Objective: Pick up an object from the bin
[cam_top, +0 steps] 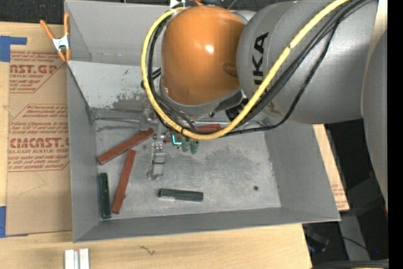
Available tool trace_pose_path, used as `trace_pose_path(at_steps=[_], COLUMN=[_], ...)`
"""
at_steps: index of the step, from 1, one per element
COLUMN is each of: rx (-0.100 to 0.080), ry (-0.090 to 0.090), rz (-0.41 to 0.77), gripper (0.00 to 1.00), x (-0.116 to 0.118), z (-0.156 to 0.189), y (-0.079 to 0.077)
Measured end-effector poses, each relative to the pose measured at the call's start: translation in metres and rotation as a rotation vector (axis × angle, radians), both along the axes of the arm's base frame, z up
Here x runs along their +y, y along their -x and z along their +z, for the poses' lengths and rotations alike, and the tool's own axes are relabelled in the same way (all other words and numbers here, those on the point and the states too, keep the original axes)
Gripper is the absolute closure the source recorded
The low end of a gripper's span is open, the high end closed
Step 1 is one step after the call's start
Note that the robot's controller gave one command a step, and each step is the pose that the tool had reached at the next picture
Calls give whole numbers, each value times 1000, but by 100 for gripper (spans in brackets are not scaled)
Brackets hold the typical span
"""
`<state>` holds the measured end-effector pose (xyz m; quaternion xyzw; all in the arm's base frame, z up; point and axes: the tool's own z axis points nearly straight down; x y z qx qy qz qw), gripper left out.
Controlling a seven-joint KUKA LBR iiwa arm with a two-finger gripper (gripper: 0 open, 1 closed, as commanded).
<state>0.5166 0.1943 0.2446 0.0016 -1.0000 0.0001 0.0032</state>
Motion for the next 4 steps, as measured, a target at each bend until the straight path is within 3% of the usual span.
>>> trace_pose_path(at_steps=[1,2,3,4], rx=[-4,-6,-7,-17], ry=[-3,-3,-6,-3], rz=[507,914,913,986], gripper=[0,0,100,100], x=[36,43,45,33], z=[-127,-176,-175,-40], y=[-39,-65,-64,-46])
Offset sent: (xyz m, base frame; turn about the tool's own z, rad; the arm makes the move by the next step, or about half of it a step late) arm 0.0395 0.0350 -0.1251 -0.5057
